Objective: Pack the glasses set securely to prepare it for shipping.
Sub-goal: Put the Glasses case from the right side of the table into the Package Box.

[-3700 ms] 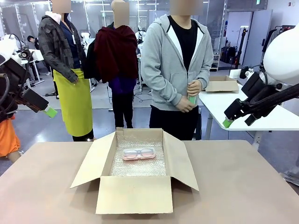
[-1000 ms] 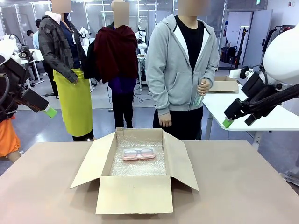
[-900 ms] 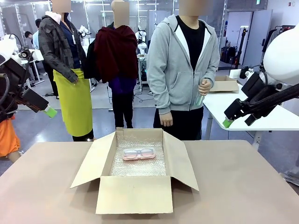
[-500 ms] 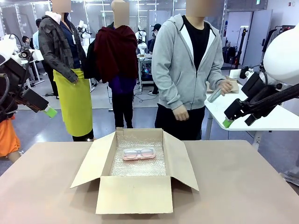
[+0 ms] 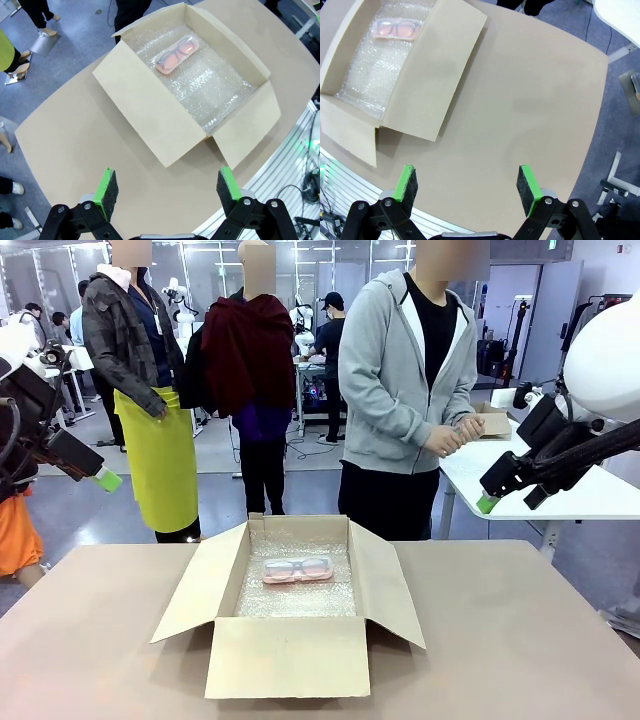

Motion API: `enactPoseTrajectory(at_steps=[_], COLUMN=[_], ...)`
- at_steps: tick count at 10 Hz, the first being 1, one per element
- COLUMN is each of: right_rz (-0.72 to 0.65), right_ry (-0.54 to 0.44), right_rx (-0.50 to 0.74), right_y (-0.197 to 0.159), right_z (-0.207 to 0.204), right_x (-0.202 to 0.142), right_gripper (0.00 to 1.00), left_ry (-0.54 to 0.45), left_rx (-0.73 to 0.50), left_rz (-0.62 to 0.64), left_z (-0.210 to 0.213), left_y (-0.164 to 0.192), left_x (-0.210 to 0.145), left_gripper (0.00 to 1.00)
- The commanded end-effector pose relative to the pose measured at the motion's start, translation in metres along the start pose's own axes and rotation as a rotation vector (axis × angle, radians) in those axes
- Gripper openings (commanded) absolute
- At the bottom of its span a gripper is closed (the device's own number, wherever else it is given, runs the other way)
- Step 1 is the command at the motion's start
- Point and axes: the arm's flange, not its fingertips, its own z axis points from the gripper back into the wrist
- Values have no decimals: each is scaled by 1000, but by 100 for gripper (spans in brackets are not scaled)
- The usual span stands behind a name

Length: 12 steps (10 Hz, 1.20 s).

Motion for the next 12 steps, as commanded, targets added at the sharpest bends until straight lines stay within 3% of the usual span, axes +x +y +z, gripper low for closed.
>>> enactPoseTrajectory(at_steps=[1, 12], right_rz=[11, 11], right_ry=[-2, -2], right_rx=[-2, -2], right_y=[0, 0], right_z=[1, 1], right_x=[2, 2], right_gripper=[100, 100], left_ry=[-9, -9], left_rx=[-12, -12], left_rz=[-3, -3], left_z=[2, 2], left_y=[0, 0], left_x=[0, 0], left_gripper=[100, 100])
